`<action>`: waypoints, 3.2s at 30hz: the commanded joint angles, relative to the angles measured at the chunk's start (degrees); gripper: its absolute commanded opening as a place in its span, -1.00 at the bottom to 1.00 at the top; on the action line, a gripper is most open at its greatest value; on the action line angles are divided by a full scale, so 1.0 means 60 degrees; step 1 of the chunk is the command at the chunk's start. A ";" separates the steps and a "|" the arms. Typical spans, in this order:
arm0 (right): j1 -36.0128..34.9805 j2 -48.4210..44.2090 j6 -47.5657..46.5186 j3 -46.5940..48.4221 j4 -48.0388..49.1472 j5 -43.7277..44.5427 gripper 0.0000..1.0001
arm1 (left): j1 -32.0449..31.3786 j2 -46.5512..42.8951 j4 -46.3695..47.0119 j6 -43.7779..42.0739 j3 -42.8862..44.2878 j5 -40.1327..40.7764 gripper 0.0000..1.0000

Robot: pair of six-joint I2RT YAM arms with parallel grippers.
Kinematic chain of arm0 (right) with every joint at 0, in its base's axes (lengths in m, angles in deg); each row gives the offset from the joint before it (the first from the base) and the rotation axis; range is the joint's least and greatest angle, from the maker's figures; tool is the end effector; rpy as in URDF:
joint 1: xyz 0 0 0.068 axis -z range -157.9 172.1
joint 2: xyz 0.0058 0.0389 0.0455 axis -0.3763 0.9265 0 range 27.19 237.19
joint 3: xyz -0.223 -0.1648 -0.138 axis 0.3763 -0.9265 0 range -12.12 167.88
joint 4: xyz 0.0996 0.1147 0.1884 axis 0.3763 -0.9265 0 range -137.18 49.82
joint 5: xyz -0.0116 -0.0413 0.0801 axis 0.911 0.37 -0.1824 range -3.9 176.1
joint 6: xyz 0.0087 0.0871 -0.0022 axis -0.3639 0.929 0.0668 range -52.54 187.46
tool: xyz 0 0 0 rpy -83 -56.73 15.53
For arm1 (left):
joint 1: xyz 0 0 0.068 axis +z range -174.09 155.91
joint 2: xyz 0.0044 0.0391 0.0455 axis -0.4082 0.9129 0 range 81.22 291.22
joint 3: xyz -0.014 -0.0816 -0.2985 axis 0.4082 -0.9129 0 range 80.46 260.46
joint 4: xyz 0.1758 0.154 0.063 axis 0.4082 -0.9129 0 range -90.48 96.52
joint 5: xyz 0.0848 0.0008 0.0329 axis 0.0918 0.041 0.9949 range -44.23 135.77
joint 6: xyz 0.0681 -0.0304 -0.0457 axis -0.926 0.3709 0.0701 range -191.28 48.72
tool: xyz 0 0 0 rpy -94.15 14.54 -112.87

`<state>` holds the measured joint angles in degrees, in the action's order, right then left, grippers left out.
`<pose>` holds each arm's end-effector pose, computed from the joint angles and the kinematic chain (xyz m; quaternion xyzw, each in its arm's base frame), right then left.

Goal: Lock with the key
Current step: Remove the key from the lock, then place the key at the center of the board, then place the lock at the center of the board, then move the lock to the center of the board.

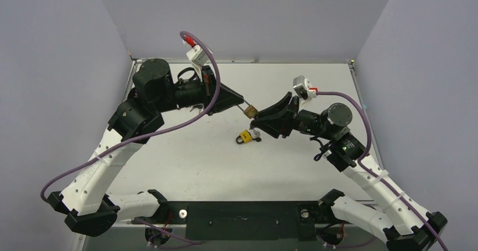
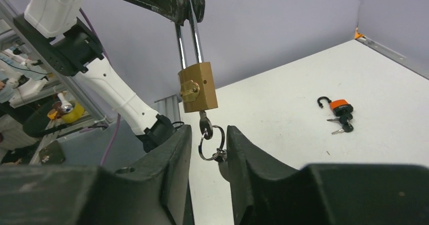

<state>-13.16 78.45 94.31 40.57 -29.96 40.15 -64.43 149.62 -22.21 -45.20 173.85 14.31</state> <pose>0.1139 0.1488 0.4403 -0.3445 0.5578 0.5794 0.4842 0.1465 -0.1774 0.5343 0.2711 0.6741 -0.5260 0.4421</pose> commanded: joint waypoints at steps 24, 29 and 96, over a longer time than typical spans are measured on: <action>0.0774 -0.1759 0.0286 -0.0977 -0.2681 0.4305 -1.00 | 0.0871 -0.0066 0.3059 0.0949 -0.0952 0.0231 -1.00; 0.0812 -0.1784 0.2410 0.0470 -0.7342 0.9529 -1.00 | 0.0205 0.0758 0.5549 0.2361 -0.3178 0.0514 -1.00; -0.0299 0.5771 0.1362 0.2348 -0.3700 0.9492 0.43 | 0.2645 0.1544 0.0870 0.1996 -0.3355 0.4531 0.00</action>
<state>-12.05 101.03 115.22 46.07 -65.02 103.62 -55.16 164.46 -6.73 -31.25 155.42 36.88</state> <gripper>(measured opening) 0.725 0.495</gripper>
